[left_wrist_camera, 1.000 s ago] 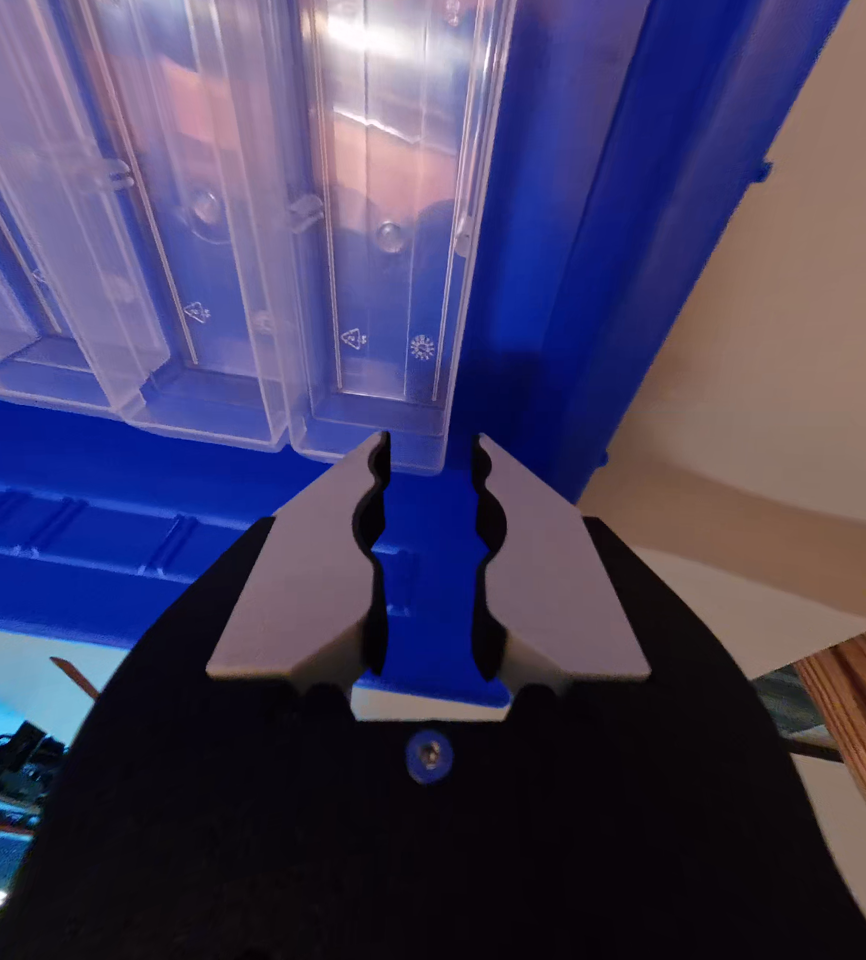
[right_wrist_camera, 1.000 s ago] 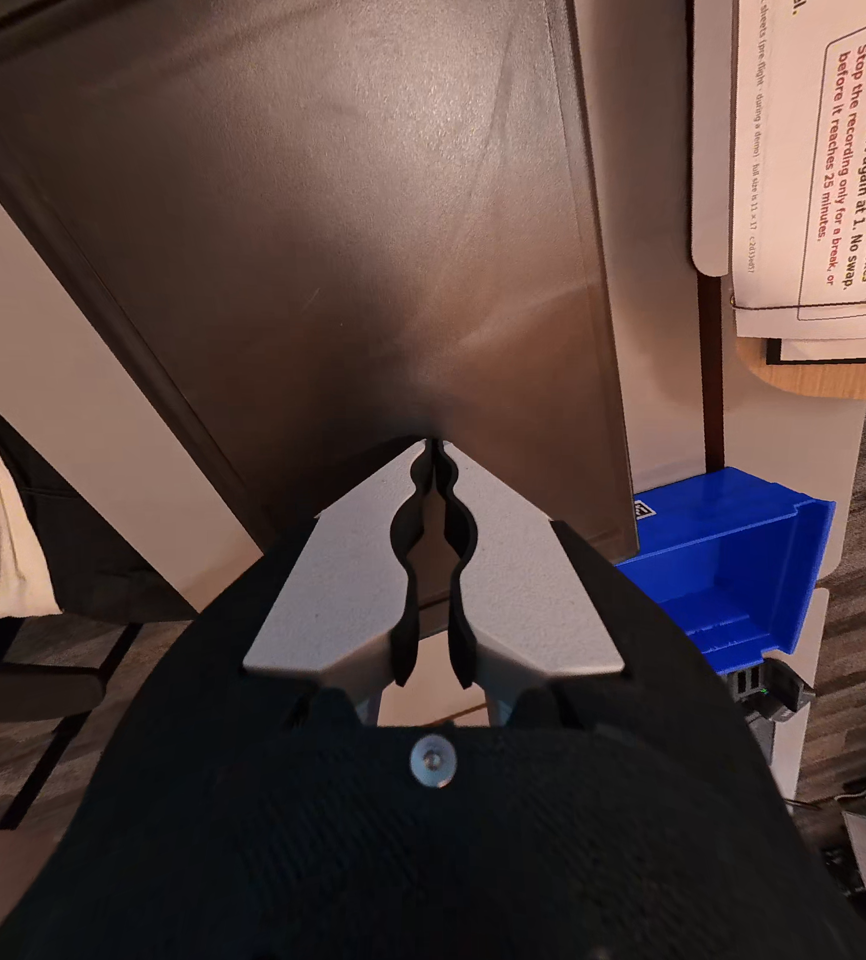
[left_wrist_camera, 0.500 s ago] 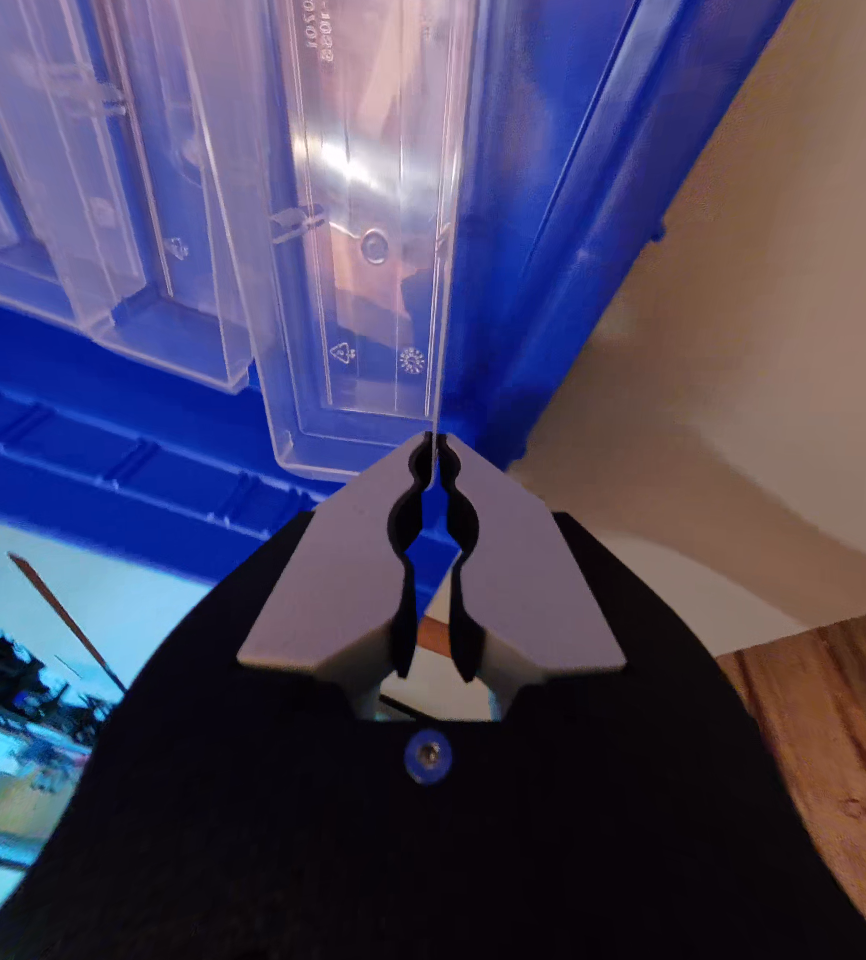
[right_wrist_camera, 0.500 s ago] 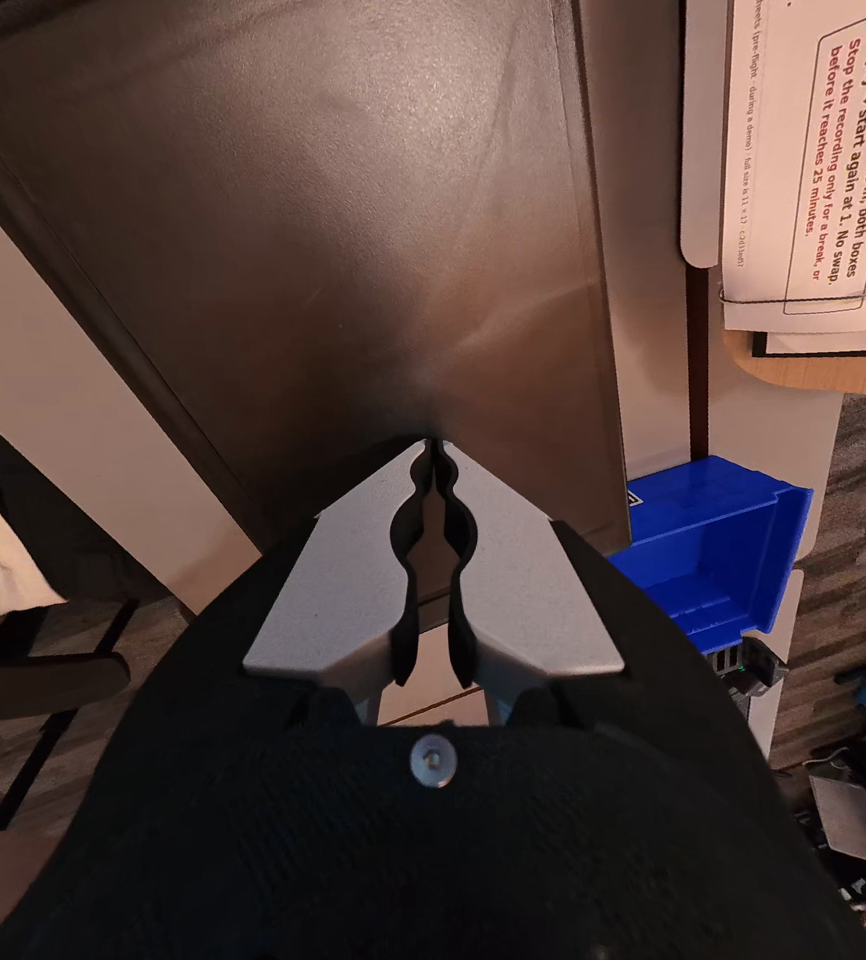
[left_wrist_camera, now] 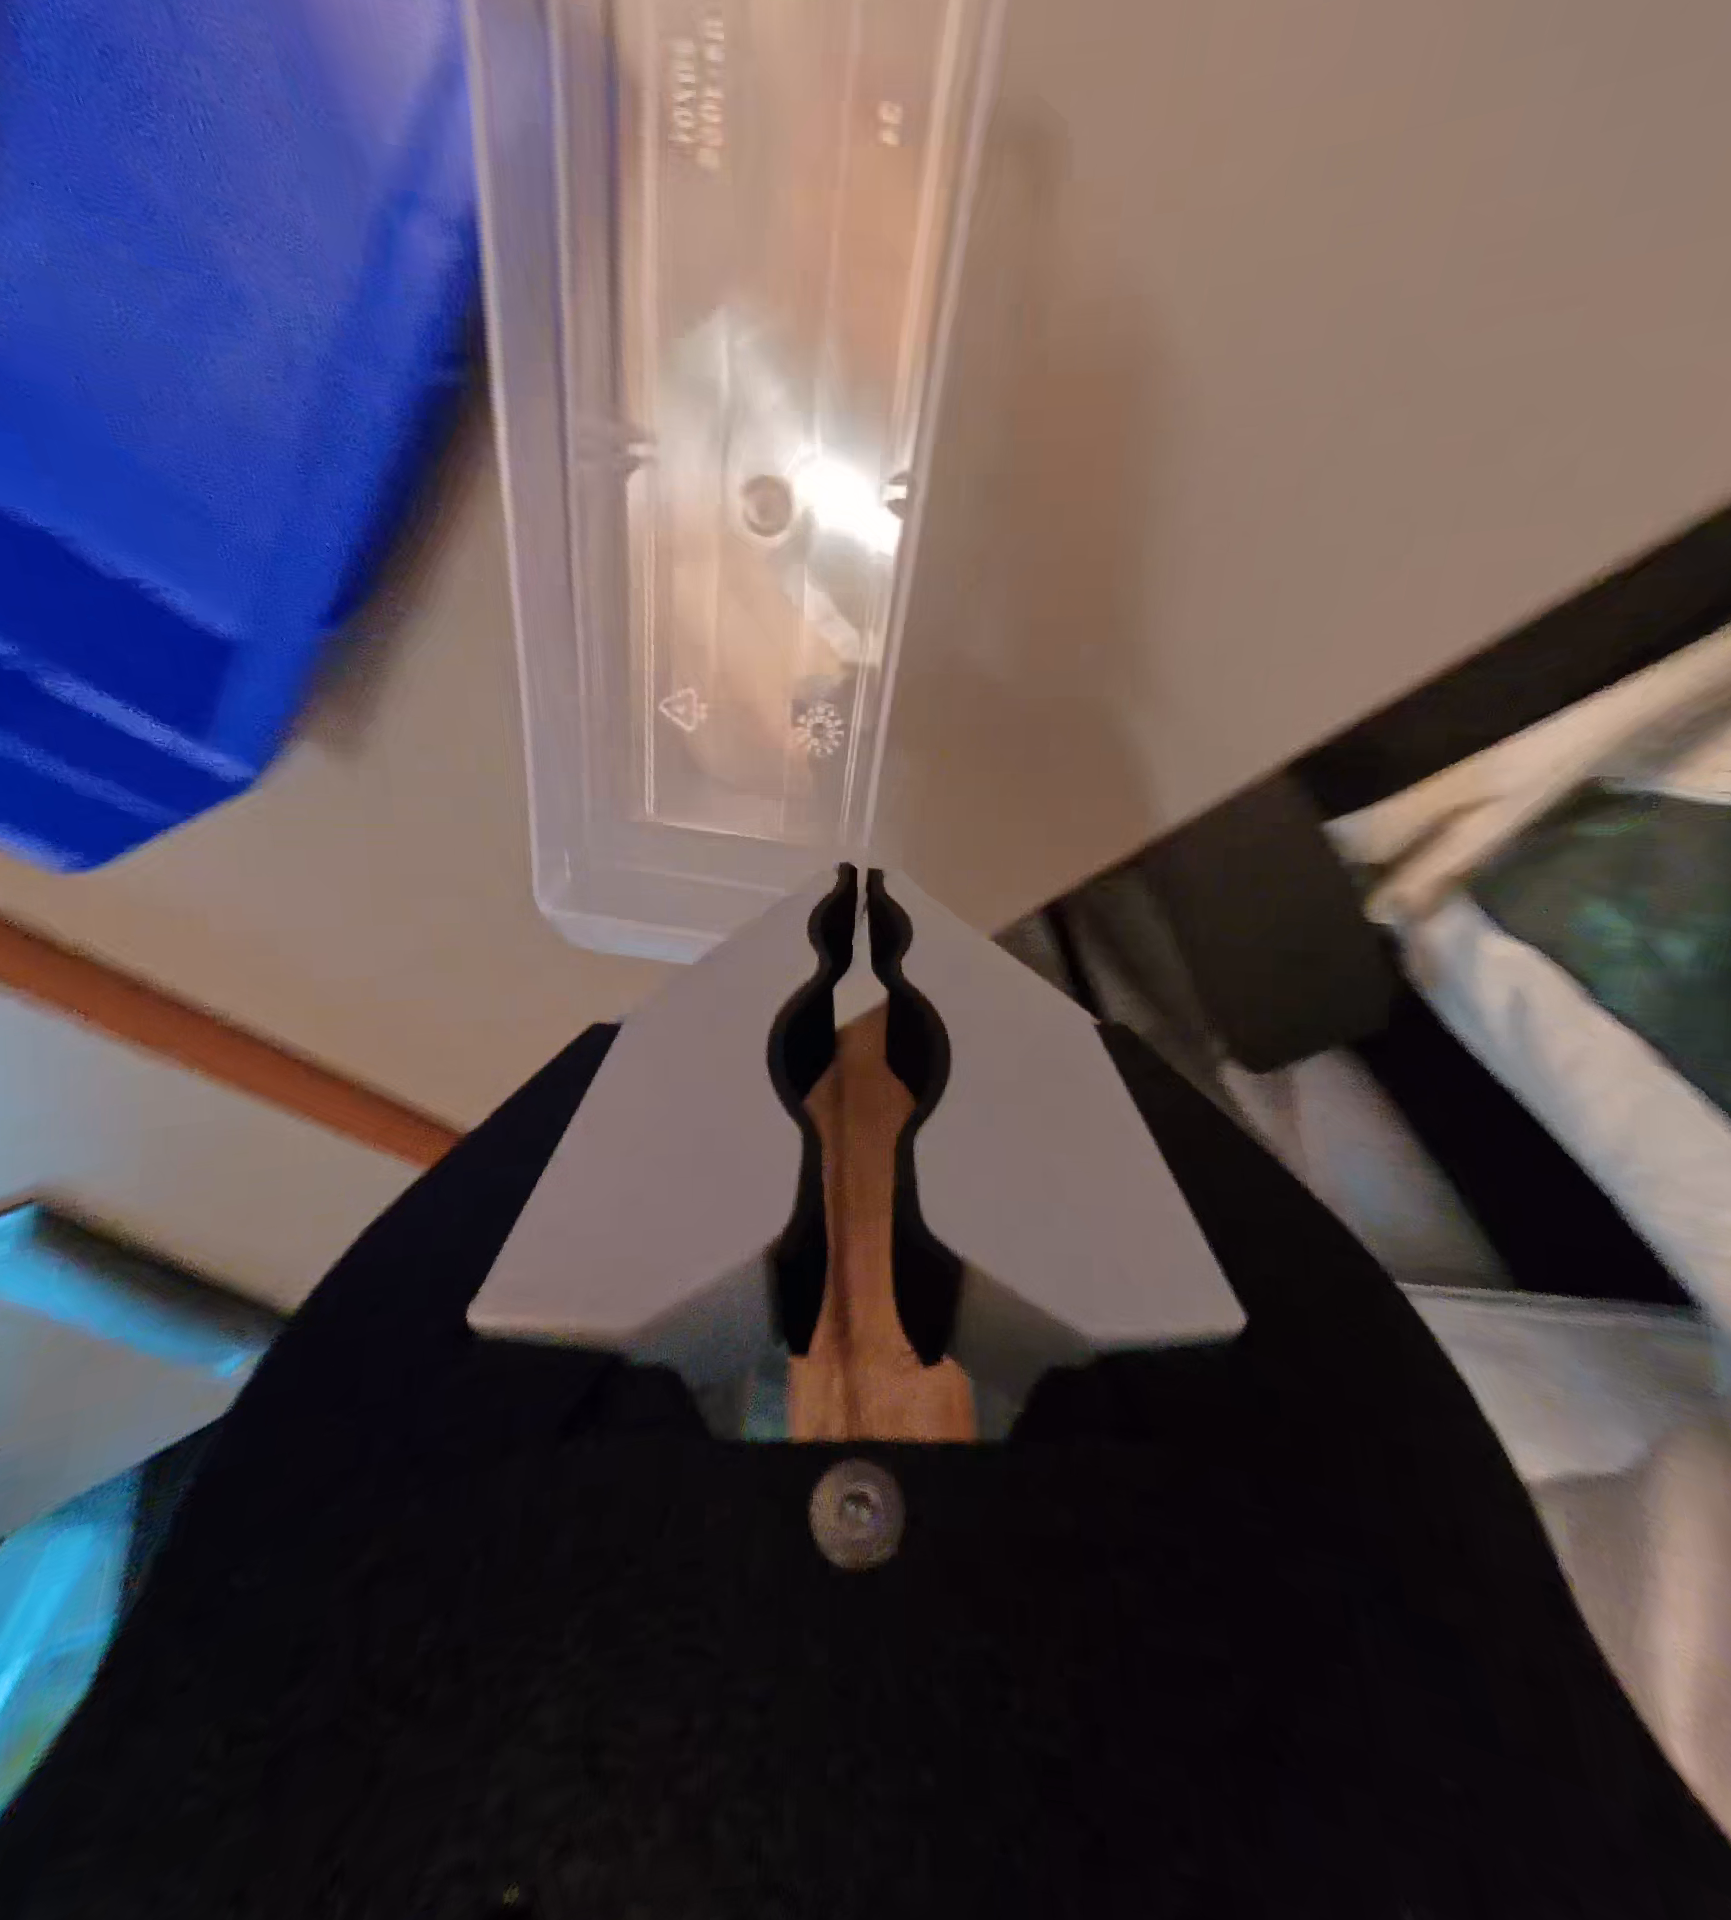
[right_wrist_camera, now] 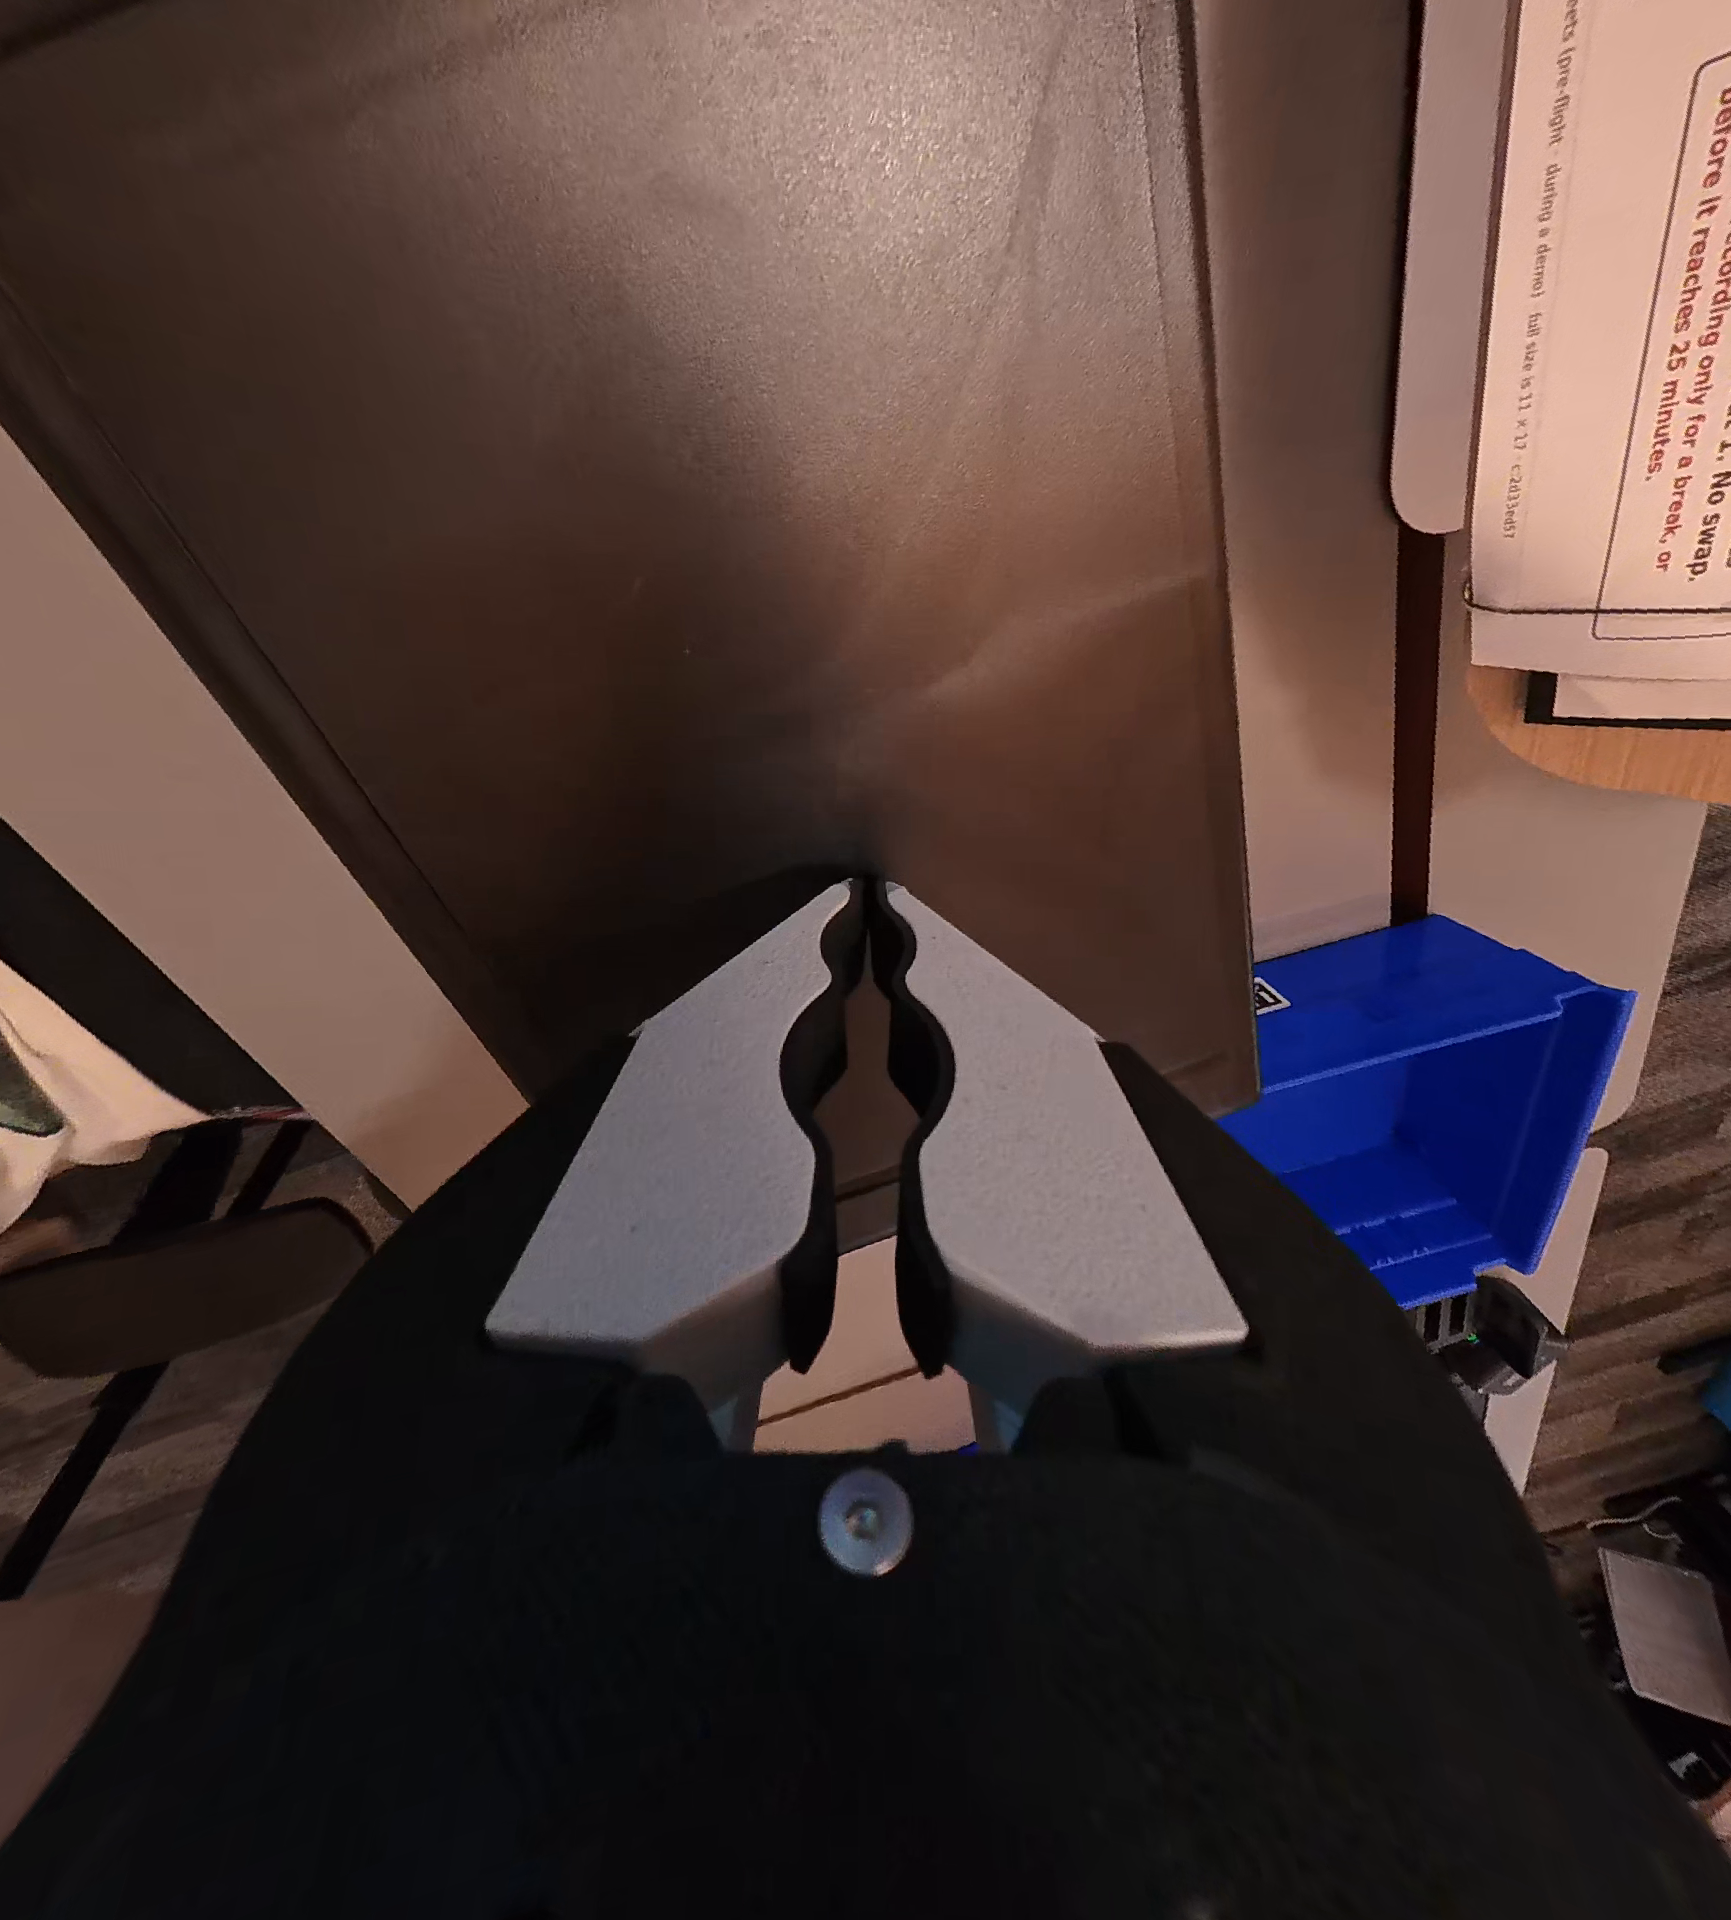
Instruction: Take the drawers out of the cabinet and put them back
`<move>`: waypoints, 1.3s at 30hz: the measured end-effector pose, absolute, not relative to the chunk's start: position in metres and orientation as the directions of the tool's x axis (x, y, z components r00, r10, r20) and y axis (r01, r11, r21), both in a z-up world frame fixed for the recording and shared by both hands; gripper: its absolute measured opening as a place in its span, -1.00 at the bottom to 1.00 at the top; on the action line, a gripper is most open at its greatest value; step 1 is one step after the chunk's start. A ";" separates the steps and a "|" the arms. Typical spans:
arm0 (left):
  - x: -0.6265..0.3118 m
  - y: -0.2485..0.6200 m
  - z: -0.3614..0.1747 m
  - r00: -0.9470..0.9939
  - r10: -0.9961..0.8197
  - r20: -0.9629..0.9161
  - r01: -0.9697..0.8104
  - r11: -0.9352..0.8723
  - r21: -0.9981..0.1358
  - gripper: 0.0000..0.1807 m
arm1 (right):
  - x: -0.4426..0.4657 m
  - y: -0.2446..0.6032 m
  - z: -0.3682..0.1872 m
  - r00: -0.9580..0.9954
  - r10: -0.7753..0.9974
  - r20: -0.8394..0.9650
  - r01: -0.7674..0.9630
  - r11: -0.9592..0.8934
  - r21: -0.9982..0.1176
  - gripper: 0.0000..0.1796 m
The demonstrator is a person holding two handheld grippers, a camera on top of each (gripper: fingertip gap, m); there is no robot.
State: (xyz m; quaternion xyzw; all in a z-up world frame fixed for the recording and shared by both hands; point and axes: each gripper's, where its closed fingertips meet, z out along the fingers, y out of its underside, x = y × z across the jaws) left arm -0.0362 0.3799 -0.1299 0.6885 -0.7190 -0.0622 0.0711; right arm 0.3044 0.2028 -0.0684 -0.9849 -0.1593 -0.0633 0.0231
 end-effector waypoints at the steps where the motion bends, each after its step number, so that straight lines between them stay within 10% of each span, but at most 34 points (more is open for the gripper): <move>1: -0.036 0.360 -0.126 -0.029 -0.997 0.073 -0.985 0.040 0.166 -1.00 | 0.304 0.203 -0.068 0.941 0.313 0.129 0.319 -0.947 -0.030 -1.00; 17: 0.015 0.214 -0.192 0.016 -0.979 0.202 -0.999 -0.010 0.032 -1.00 | 0.304 0.203 -0.068 0.937 0.322 0.132 0.334 -0.939 -0.083 -1.00; 39: 0.055 0.186 -0.167 0.289 -0.942 0.172 -0.954 -0.269 0.132 -1.00 | 0.304 0.203 -0.069 0.928 0.328 0.178 0.333 -0.943 0.001 -1.00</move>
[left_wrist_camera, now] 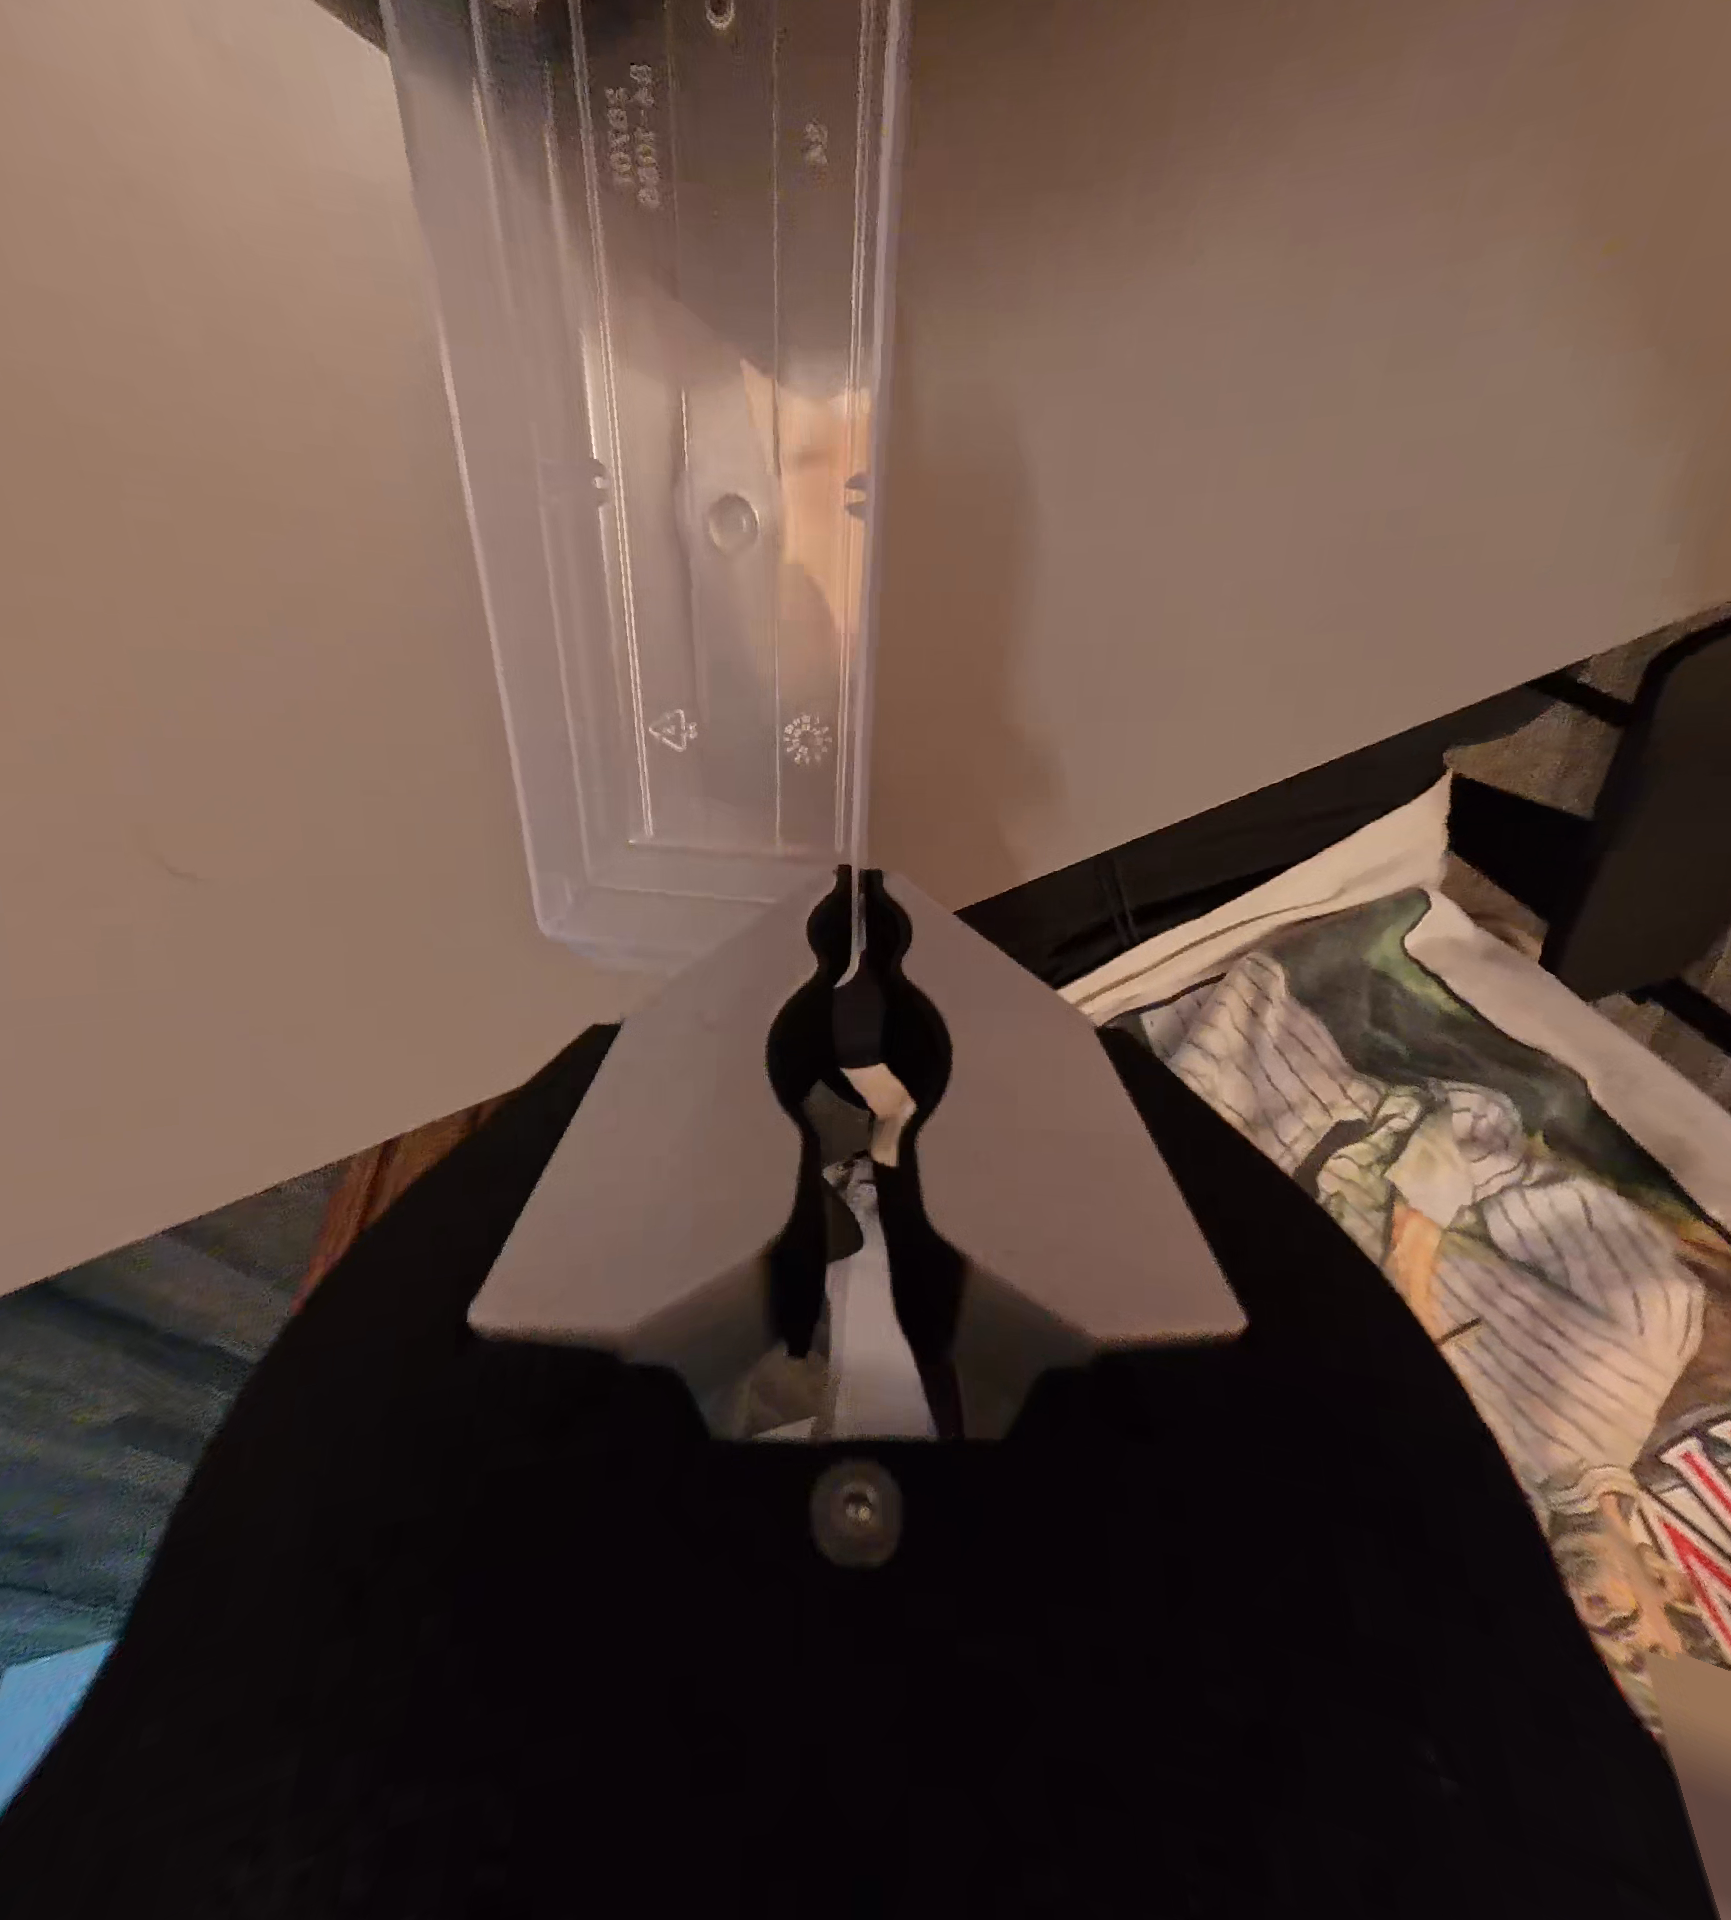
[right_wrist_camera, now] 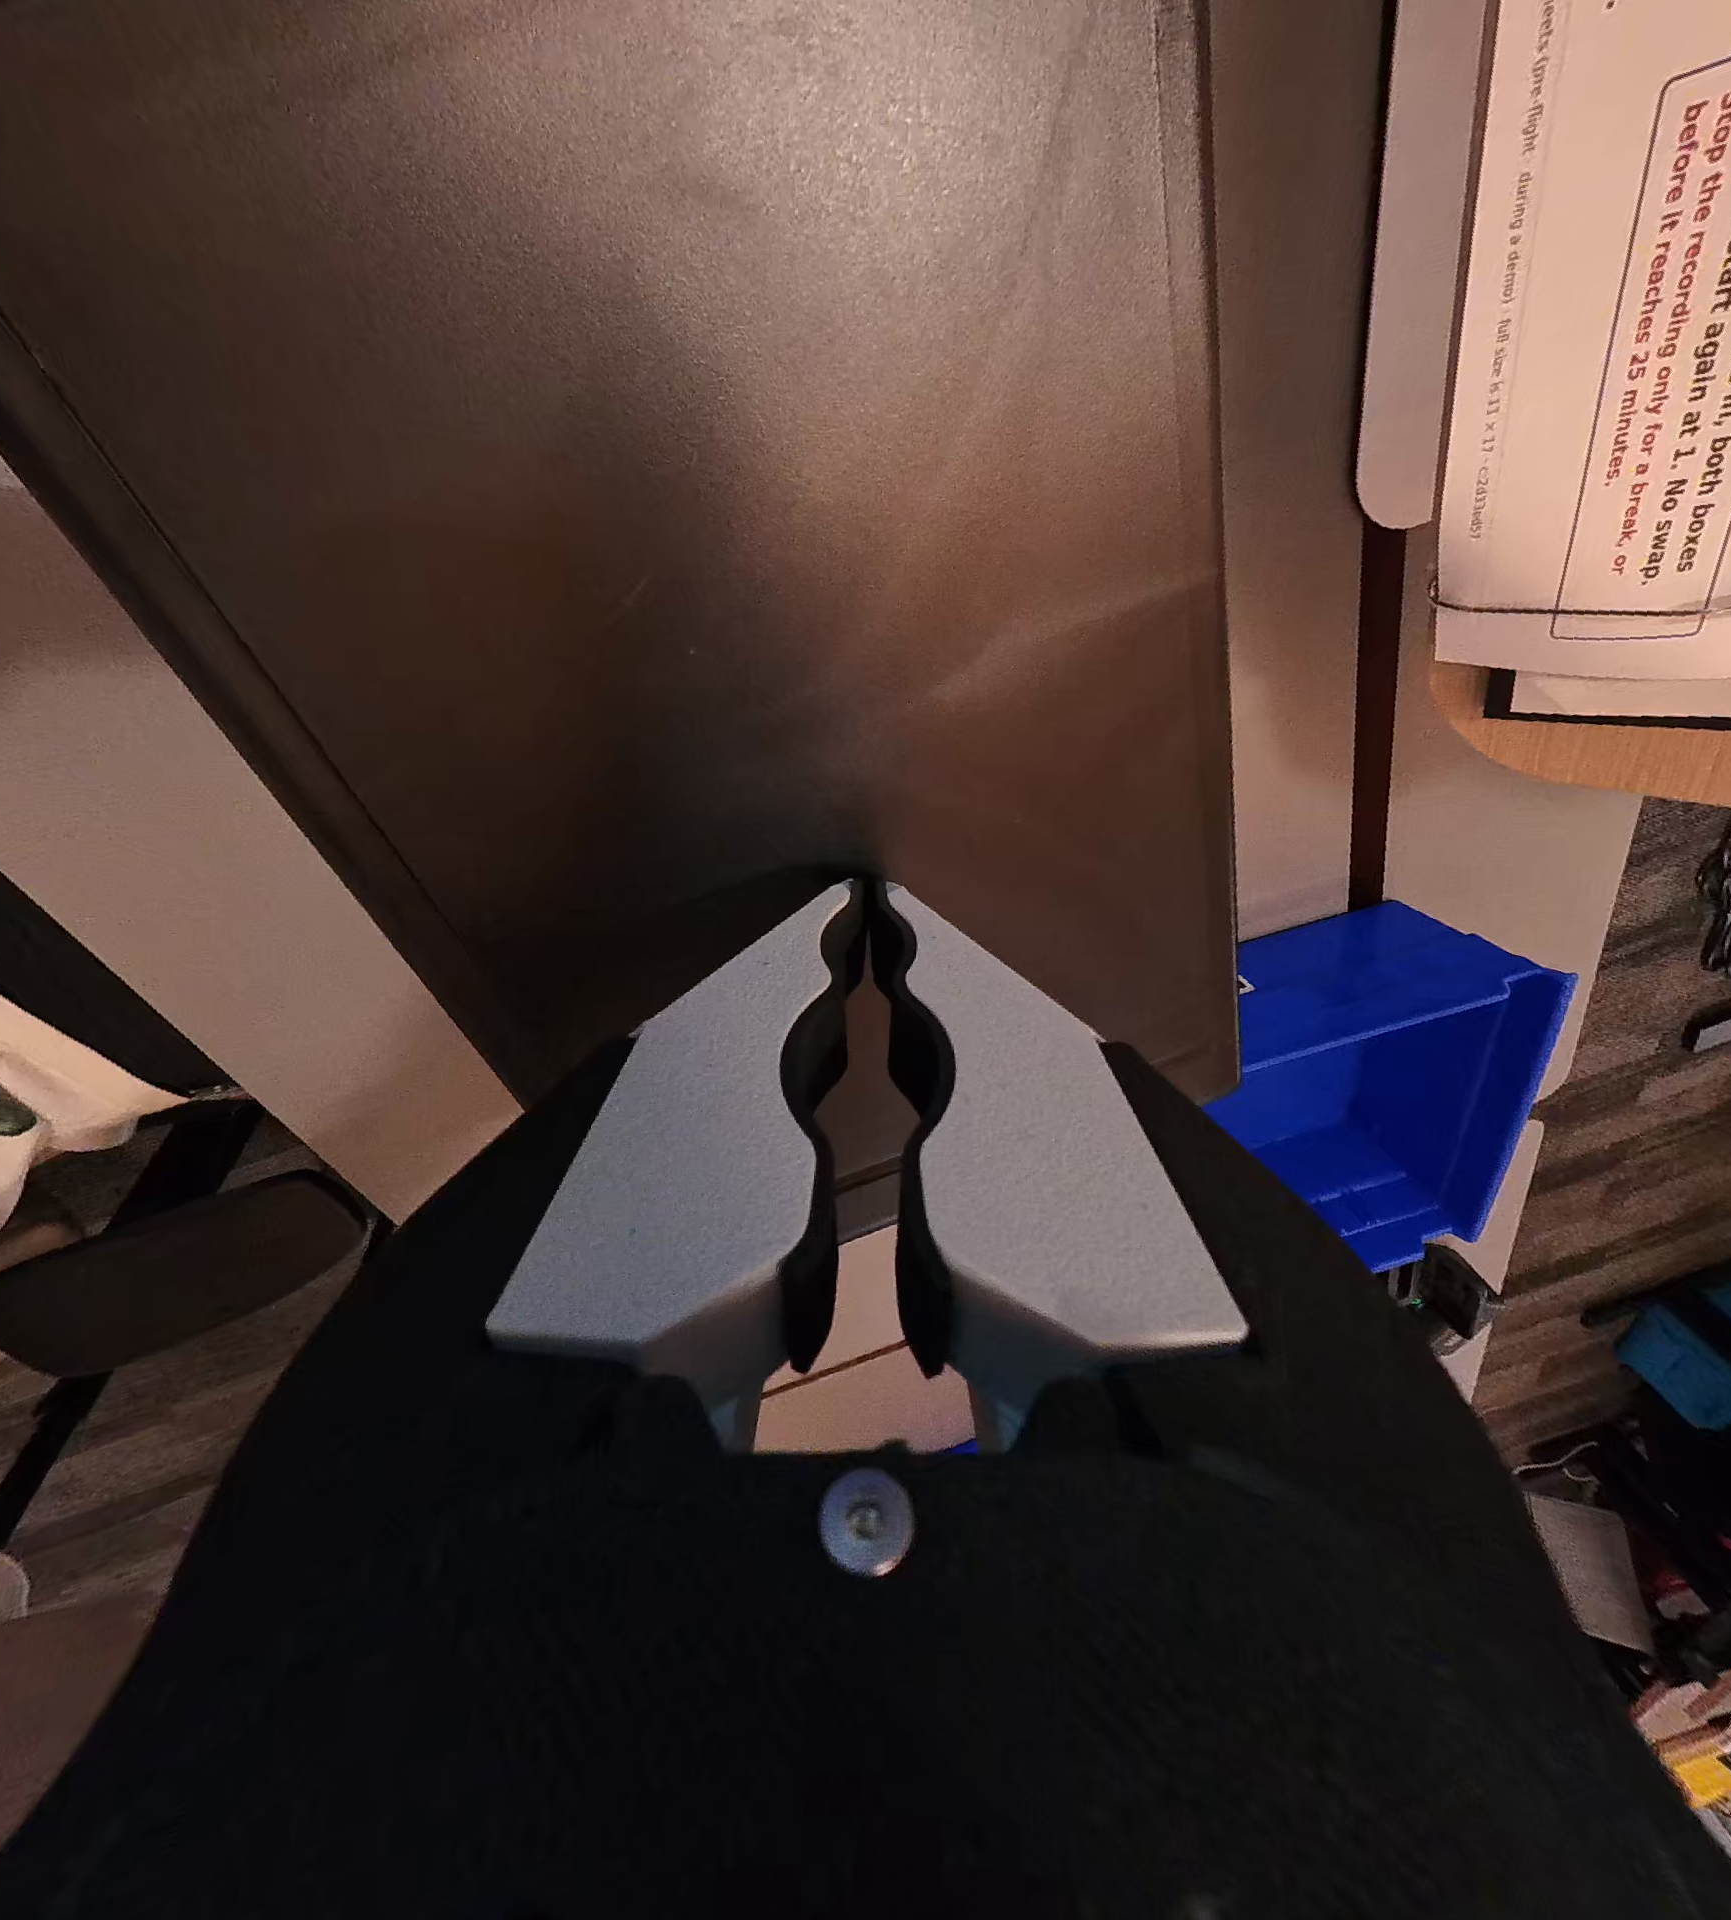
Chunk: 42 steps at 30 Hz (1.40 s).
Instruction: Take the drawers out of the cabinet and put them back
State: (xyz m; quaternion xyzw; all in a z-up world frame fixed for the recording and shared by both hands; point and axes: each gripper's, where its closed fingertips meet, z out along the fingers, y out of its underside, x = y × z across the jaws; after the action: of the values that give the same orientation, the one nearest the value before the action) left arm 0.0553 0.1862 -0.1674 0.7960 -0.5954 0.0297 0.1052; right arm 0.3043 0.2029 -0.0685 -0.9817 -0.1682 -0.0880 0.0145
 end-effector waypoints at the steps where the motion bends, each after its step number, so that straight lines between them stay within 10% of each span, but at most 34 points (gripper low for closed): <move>1: 0.056 0.185 -0.167 0.308 -0.936 0.171 -0.948 -0.286 0.139 -1.00 | 0.304 0.203 -0.069 0.929 0.326 0.175 0.332 -0.943 -0.003 -1.00; 42: 0.083 0.172 -0.156 0.532 -0.845 0.056 -0.838 -0.517 0.176 -1.00 | 0.305 0.203 -0.069 0.927 0.305 0.219 0.310 -0.951 0.014 -1.00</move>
State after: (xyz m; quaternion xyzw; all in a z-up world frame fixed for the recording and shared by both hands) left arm 0.0831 0.1719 -0.1556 0.8706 -0.4832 -0.0182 0.0910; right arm 0.3047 0.2029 -0.0686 -0.9815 -0.1566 -0.1097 0.0103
